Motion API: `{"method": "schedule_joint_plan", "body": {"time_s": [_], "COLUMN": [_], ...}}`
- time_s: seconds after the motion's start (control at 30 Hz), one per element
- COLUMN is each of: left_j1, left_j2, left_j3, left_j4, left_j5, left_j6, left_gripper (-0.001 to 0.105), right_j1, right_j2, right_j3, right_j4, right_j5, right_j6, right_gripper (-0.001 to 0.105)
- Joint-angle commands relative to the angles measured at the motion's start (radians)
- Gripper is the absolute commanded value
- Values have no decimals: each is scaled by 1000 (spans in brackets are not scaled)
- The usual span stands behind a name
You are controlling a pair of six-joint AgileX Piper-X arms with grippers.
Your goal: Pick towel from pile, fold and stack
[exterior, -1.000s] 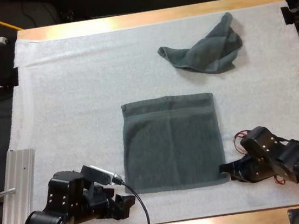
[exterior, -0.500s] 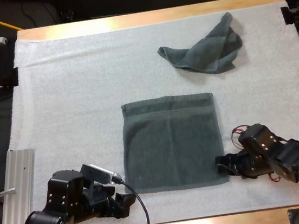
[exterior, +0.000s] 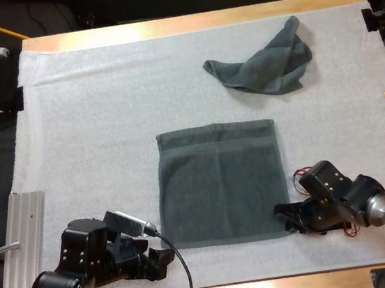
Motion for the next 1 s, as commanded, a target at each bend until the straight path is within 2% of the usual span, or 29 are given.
{"method": "schedule_joint_plan", "body": {"time_s": [0.0, 0.17, 0.4, 0.47, 0.53, 0.57, 0.87, 0.97], "left_j1": [-4, -4, -4, -4, -4, -4, -4, -4], "left_j2": [-4, -4, -4, -4, -4, -4, -4, -4], "left_j3": [-7, -7, -7, -7, -7, -7, -7, -7], "left_j4": [-8, -8, -8, -8, -8, -8, -10, -16], "left_j5": [8, 8, 18, 18, 20, 21, 22, 22], "left_j6": [-1, -1, -1, -1, -1, -1, 1, 1], "left_gripper": [64, 64, 64, 64, 64, 64, 64, 64], "right_j1": [2, 2, 2, 2, 2, 2, 2, 2], "right_j2": [9, 53, 79, 78, 78, 78, 56, 5], "right_j3": [-1, -1, -1, -1, -1, -1, -1, -1], "right_j4": [-17, -90, -59, -59, -59, -59, -28, 16], "right_j5": [-15, -55, -53, -46, -32, -27, 0, 46], "right_j6": [2, 35, 38, 20, 19, 19, -43, -65], "right_gripper": [32, 32, 30, 22, 3, 0, 0, 0]}}
